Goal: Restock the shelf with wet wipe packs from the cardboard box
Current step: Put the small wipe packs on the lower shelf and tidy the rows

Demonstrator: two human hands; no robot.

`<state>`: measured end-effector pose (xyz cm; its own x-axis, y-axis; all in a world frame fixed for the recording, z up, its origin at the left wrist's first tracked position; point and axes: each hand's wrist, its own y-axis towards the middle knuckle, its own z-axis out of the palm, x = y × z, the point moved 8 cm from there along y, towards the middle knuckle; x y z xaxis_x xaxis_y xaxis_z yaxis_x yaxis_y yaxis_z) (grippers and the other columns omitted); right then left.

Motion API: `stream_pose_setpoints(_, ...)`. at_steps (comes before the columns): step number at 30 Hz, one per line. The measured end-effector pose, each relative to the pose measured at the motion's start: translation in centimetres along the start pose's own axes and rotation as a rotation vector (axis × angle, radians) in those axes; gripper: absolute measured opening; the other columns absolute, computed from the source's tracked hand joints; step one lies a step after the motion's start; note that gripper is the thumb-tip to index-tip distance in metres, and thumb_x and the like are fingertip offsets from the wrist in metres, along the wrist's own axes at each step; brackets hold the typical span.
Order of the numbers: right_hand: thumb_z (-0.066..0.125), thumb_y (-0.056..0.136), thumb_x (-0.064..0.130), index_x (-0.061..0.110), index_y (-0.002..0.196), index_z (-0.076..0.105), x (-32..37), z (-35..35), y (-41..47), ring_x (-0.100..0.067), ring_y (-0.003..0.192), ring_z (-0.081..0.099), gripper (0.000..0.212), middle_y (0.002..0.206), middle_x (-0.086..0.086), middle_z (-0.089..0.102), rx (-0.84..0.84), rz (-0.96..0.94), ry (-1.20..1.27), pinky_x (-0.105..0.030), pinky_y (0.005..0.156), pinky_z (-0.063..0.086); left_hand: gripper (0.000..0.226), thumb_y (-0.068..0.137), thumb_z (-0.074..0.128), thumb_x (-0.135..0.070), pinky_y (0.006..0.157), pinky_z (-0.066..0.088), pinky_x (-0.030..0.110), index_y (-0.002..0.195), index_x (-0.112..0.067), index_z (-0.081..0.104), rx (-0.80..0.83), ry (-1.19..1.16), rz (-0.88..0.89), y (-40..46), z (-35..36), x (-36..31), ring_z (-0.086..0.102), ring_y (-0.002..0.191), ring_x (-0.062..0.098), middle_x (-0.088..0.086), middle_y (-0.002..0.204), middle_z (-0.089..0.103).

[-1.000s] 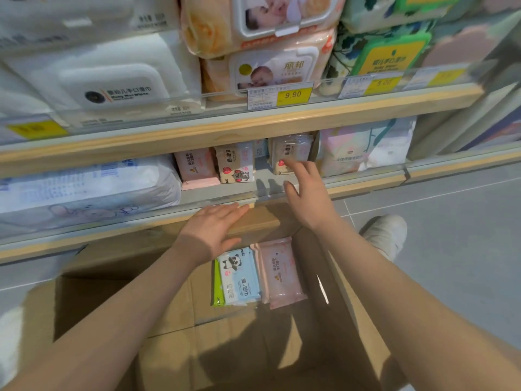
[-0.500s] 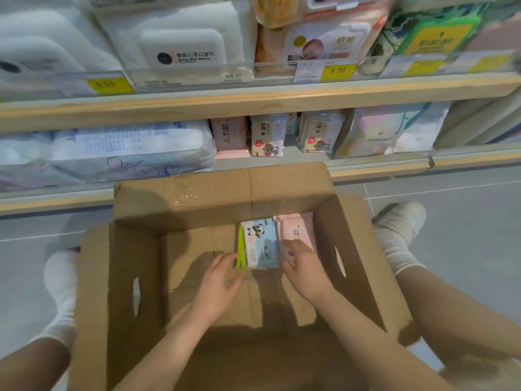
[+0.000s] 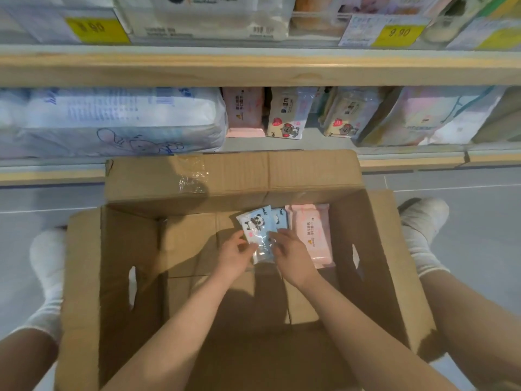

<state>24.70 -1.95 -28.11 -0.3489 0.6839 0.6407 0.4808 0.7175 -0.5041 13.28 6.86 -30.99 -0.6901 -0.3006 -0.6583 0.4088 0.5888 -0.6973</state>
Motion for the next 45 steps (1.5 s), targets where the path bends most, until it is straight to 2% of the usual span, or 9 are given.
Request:
stream_pose_setpoints(5,0.045,0.097,0.011,0.01,0.126,0.058,2.0,-0.1,-1.7,-0.017,0.12,0.049,0.031,0.135,-0.008,0.051,0.037,-0.05,0.095,0.01,0.077,0.028,0.012,0.091,0.058,-0.019,0.083,0.055,0.044,0.102,-0.016,0.061,-0.044,-0.182,-0.051,-1.3,-2.9,0.8,0.066,0.091,0.021,0.003,0.101,0.067)
stream_pose_setpoints(9,0.052,0.095,0.016,0.014,0.126,0.055,2.4,0.3,-2.1,-0.01,0.09,0.055,0.032,0.129,-0.005,0.051,0.001,-0.031,0.061,-0.006,0.075,0.037,0.017,0.092,0.055,-0.012,0.065,0.057,0.027,0.109,-0.017,0.055,-0.088,-0.245,-0.022,-2.7,-7.6,2.1,0.062,0.093,0.014,-0.004,0.103,0.061)
stream_pose_setpoints(13,0.06,0.091,0.029,0.014,0.133,0.044,0.8,0.9,-0.8,-0.021,0.113,0.053,0.047,0.133,-0.004,0.045,-0.119,0.097,0.003,-0.029,0.094,0.044,0.016,0.092,0.056,-0.012,0.068,0.055,0.029,0.104,-0.022,0.056,-0.149,-0.267,-0.028,-3.1,-11.5,4.7,0.063,0.095,0.016,-0.002,0.105,0.063)
stream_pose_setpoints(17,0.066,0.086,0.034,0.014,0.138,0.031,-0.2,2.6,1.4,-0.025,0.114,0.053,0.065,0.13,-0.006,0.047,-0.147,0.241,-0.04,-0.034,0.091,0.046,0.019,0.092,0.055,-0.011,0.065,0.056,0.022,0.099,-0.029,0.057,-0.128,-0.274,-0.009,-2.7,-11.9,5.7,0.062,0.092,0.006,-0.01,0.101,0.063)
stream_pose_setpoints(22,0.057,0.087,0.01,0.007,0.117,0.049,-0.6,3.4,3.3,-0.029,0.1,0.061,0.031,0.111,-0.012,0.061,-0.13,0.28,-0.02,-0.032,0.08,0.048,0.018,0.092,0.055,-0.008,0.071,0.057,0.024,0.102,-0.022,0.06,-0.083,-0.264,0.051,-2.7,-11.3,4.7,0.064,0.092,0.004,-0.008,0.103,0.066)
stream_pose_setpoints(32,0.063,0.087,0.013,0.018,0.083,0.056,3.5,-4.4,-2.2,-0.014,0.072,0.057,0.01,0.079,0.007,0.057,-0.115,-0.006,0.134,-0.009,0.053,0.041,0.013,0.091,0.059,-0.019,0.076,0.057,0.032,0.098,-0.028,0.062,-0.072,-0.139,0.248,-7.4,-12.7,-3.9,0.067,0.089,0.004,-0.013,0.098,0.069)
stream_pose_setpoints(39,0.063,0.089,0.017,0.018,0.088,0.054,7.7,-15.8,-6.2,-0.013,0.079,0.063,0.009,0.084,0.001,0.065,-0.277,-0.187,0.192,-0.025,0.068,0.051,0.011,0.093,0.054,-0.016,0.061,0.055,0.019,0.1,-0.021,0.061,-0.046,-0.245,0.406,-7.9,-11.1,-13.1,0.069,0.084,0.006,-0.003,0.099,0.069)
stream_pose_setpoints(42,0.059,0.091,0.018,0.022,0.095,0.054,9.2,-19.6,-5.4,0.004,0.074,0.061,0.009,0.087,0.013,0.064,-0.338,-0.25,0.192,-0.013,0.062,0.047,0.016,0.094,0.053,-0.024,0.07,0.057,0.027,0.108,-0.027,0.058,-0.024,-0.167,0.432,-6.3,-10.7,-14.7,0.068,0.094,0.01,-0.005,0.108,0.069)
stream_pose_setpoints(45,0.056,0.093,0.02,0.02,0.111,0.053,10.9,-21.3,-3.3,-0.004,0.082,0.062,0.018,0.098,0.01,0.064,-0.372,-0.298,0.16,-0.011,0.062,0.045,0.014,0.093,0.054,-0.028,0.081,0.057,0.042,0.104,-0.033,0.06,-0.035,-0.105,0.407,-4.7,-10.9,-14.5,0.068,0.095,0.011,-0.008,0.107,0.069)
